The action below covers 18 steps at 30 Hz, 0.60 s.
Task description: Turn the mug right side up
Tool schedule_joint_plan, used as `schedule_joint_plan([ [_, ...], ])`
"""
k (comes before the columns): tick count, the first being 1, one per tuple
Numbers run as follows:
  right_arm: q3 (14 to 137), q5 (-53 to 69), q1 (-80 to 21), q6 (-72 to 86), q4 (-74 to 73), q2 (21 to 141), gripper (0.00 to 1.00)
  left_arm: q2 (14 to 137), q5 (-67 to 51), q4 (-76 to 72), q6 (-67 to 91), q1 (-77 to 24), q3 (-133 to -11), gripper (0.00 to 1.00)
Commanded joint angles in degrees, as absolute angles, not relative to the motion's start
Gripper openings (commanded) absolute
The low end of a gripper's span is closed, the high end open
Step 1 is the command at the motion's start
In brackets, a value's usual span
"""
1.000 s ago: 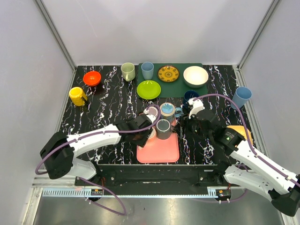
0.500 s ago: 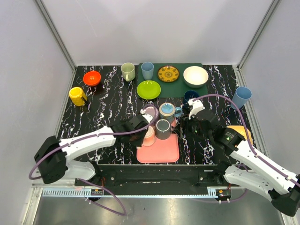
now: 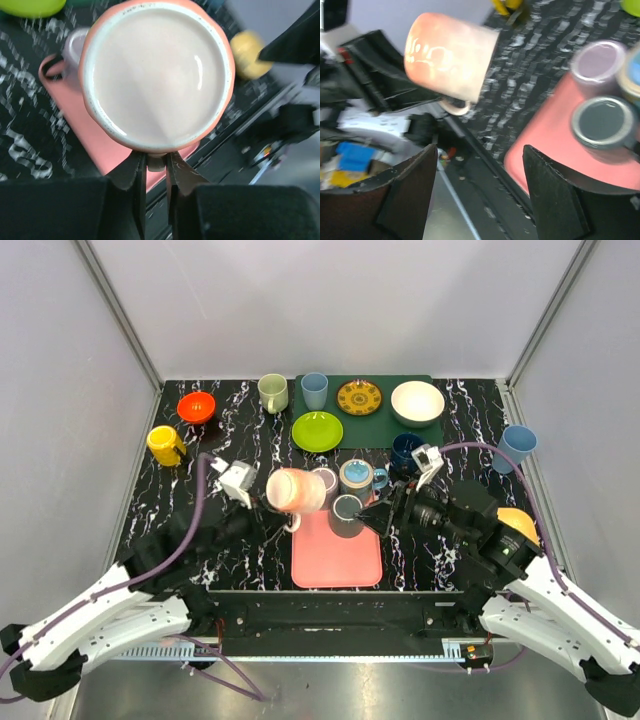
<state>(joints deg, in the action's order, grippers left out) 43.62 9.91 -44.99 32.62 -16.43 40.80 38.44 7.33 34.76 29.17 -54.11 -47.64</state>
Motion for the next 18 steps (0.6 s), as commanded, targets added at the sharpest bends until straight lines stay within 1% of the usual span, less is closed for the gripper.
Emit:
schedule_joint_plan([
  [1,46.23,24.68,-45.0,41.99,-3.0,43.85,0.76,31.38,7.92,5.34,34.88,-53.62,-43.34,0.0],
  [4,47.11,28.65,-44.91,45.25,1.73,46.4,0.77,31.72,4.23,-3.74,36.9,-52.74,-42.54,0.0],
  [7,46.76,30.5,-45.0,46.49,5.7,47.02,0.79,33.22,-1.13,-9.37,39.27,-50.72,-43.42,0.0],
  [9,46.58,32.16,-44.91,47.11,9.03,47.98,0.81,34.1,-5.7,-13.34,41.82,-48.26,-42.37,0.0],
  [12,46.23,33.13,-45.0,47.73,13.25,48.87,0.82,35.59,-12.37,-23.88,49.46,-43.78,-39.12,0.0],
  [13,46.4,33.05,-45.0,47.03,13.88,48.95,0.82,36.38,-14.22,-29.3,53.75,-42.64,-38.33,0.0],
  [14,46.93,32.79,-45.0,46.5,14.06,49.22,0.82,37.95,-17.37,-31.79,55.79,-40.8,-37.02,0.0],
  [16,47.55,32.08,-44.91,45.01,14.24,49.57,0.82,39.54,-19.24,-37.06,59.66,-39.99,-35.95,0.0],
  [18,48.86,31.03,-44.91,43.51,13.37,50.7,0.82,40.95,-20.56,-39.28,60.9,-39.81,-35.07,0.0],
])
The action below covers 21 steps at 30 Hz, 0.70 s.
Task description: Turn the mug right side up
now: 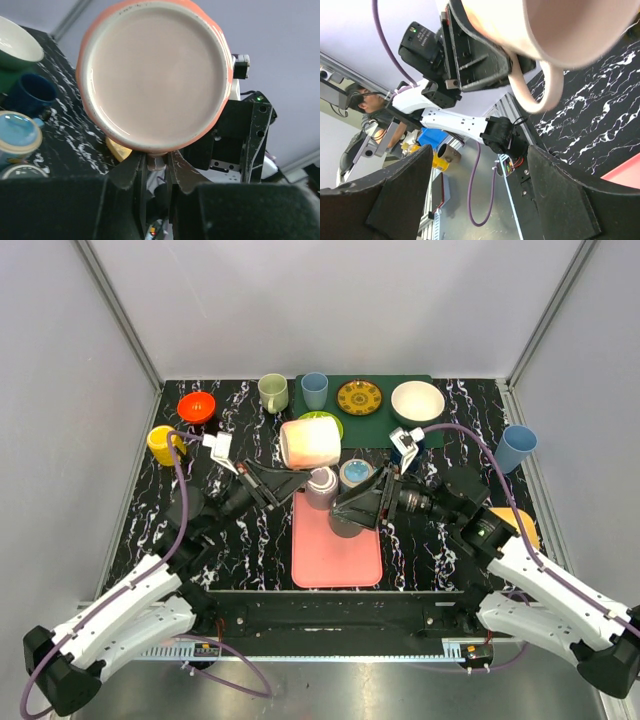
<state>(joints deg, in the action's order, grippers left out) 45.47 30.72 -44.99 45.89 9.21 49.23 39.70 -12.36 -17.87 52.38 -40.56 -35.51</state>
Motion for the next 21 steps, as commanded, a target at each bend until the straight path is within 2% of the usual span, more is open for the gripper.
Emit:
schedule_joint_plan([
  [1,49.3,30.76,-45.0,42.11,12.92,51.23,0.82,41.39,-20.83,-41.2,61.95,-39.81,-34.81,0.0],
  [14,55.28,28.21,-44.47,36.83,10.98,58.71,0.75,42.62,-24.26,-44.82,64.07,-39.81,-33.58,0.0],
  [17,55.81,29.0,-44.38,37.53,12.82,59.32,0.69,42.54,-24.52,-45.26,64.6,-39.81,-32.61,0.0],
  [18,55.98,29.26,-44.38,38.05,13.27,59.5,0.61,42.54,-24.7,-45.61,64.69,-39.81,-32.43,0.0],
  [21,56.69,29.88,-44.38,38.58,14.06,60.38,0.47,42.45,-24.87,-45.62,65.04,-39.81,-31.55,0.0],
])
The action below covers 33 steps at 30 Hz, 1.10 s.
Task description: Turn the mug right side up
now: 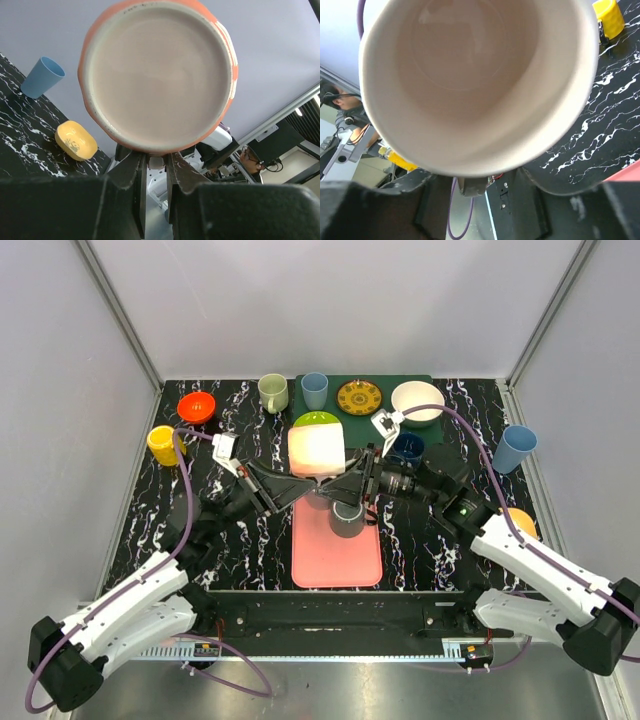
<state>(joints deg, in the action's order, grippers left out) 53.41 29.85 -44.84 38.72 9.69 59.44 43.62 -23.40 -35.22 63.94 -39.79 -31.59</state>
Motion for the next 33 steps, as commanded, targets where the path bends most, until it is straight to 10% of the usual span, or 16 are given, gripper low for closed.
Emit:
schedule_joint_plan([
  [1,56.69,30.06,-44.38,38.84,14.41,60.64,0.38,42.28,-25.05,-45.53,64.95,-39.81,-31.29,0.0],
  [9,57.66,32.96,-44.3,40.7,15.47,62.05,0.0,41.49,-25.14,-42.47,63.29,-39.81,-30.32,0.01],
  [13,61.07,27.96,-44.12,35.96,6.27,59.42,0.0,37.37,-21.55,-34.56,58.02,-39.64,-31.89,0.35],
  [14,62.21,24.38,-44.21,34.73,0.58,58.46,0.0,36.48,-20.49,-31.93,56.62,-39.64,-32.6,0.58],
  [19,69.15,10.49,-43.6,28.83,-16.06,57.22,0.0,29.72,-6.29,-9.0,47.56,-39.38,-38.04,0.87],
  [26,80.24,-19.72,-41.49,26.1,-42.08,63.54,0.0,24.79,11.06,10.88,44.65,-39.38,-40.43,0.91],
  [33,73.31,-16.36,-21.29,31.36,-46.58,61.7,0.0,28.2,14.06,16.08,44.47,-39.37,-41.13,0.89],
])
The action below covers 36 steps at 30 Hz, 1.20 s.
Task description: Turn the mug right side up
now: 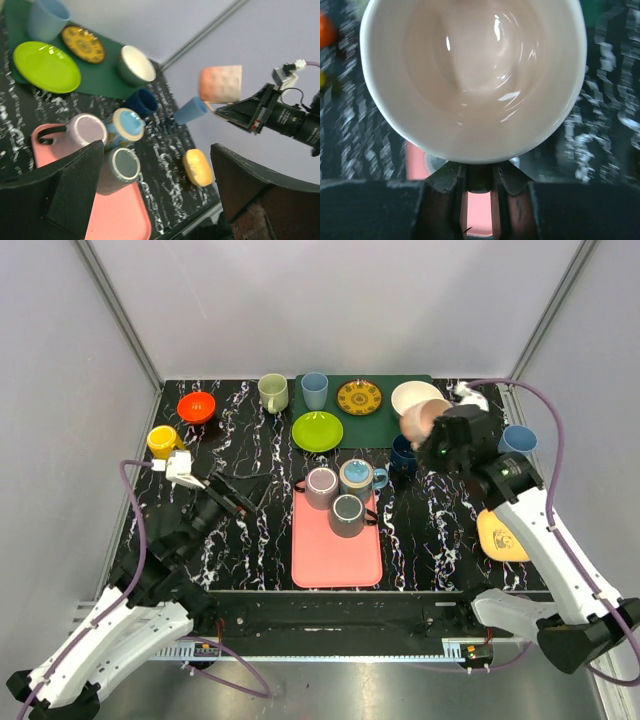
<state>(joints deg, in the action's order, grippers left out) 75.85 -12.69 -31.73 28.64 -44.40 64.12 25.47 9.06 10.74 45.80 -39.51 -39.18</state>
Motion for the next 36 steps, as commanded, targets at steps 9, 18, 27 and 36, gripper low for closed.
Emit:
schedule_joint_plan([
  [9,68.81,-17.05,-12.58,35.24,-43.07,69.95,0.0,33.4,14.07,19.16,45.18,-39.2,-41.05,0.88],
  [18,74.61,-19.69,-7.83,29.63,-40.0,85.33,0.0,32.43,12.04,18.63,44.83,-39.11,-38.24,0.88],
  [27,73.74,-15.04,-5.8,19.16,-30.41,93.42,0.0,34.71,10.55,16.96,43.33,-39.11,-36.74,0.88],
  [36,74.35,-13.36,-5.19,17.4,-27.16,100.27,0.0,37.97,9.58,16.09,43.07,-39.02,-36.48,0.87],
])
